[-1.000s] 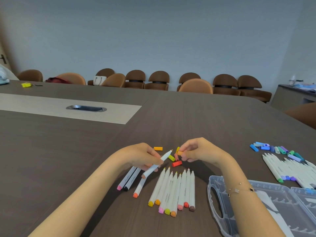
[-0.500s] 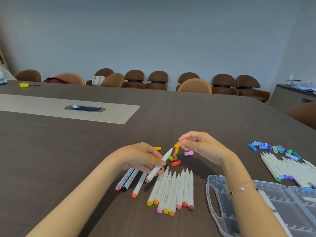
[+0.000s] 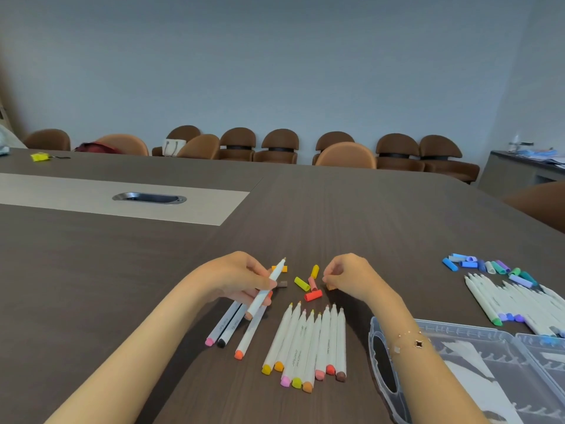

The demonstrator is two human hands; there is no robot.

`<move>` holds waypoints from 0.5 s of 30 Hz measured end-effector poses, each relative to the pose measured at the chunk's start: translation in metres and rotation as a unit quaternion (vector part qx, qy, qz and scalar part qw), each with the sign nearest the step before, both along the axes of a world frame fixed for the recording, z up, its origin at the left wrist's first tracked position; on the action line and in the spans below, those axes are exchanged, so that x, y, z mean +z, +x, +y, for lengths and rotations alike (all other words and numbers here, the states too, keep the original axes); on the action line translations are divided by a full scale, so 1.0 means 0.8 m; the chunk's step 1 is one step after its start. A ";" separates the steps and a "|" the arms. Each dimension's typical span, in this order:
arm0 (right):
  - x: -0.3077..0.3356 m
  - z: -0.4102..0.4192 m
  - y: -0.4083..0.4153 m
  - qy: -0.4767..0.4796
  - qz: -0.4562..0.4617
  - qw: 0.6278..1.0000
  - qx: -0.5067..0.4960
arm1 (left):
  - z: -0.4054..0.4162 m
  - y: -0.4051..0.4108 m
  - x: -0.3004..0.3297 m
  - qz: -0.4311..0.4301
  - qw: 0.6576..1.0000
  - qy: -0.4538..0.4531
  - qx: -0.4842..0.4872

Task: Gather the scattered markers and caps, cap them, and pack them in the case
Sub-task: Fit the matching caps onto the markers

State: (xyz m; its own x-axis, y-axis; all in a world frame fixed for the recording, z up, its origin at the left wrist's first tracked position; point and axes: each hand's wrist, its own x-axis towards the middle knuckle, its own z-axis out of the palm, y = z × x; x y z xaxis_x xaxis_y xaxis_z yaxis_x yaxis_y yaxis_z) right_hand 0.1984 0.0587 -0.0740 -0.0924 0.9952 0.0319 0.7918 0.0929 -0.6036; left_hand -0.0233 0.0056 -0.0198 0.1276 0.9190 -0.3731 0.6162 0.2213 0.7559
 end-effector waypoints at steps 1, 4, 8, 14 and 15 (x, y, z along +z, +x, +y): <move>-0.002 0.000 -0.007 0.005 -0.010 1.000 0.001 | 0.001 -0.004 0.002 0.005 1.000 0.002 0.006; 0.003 0.000 -0.030 0.009 -0.051 0.999 0.002 | 0.001 -0.014 0.006 0.024 0.999 0.002 0.027; 0.029 0.002 -0.062 0.020 -0.105 0.991 0.075 | 0.001 -0.026 0.014 0.013 0.999 0.009 0.038; 0.012 0.009 -0.102 0.027 -0.139 0.978 0.156 | 0.003 -0.032 0.017 0.016 0.999 0.019 0.032; 0.009 0.011 -0.104 0.030 -0.159 0.973 0.162 | 0.003 -0.033 0.017 0.013 0.999 0.019 0.033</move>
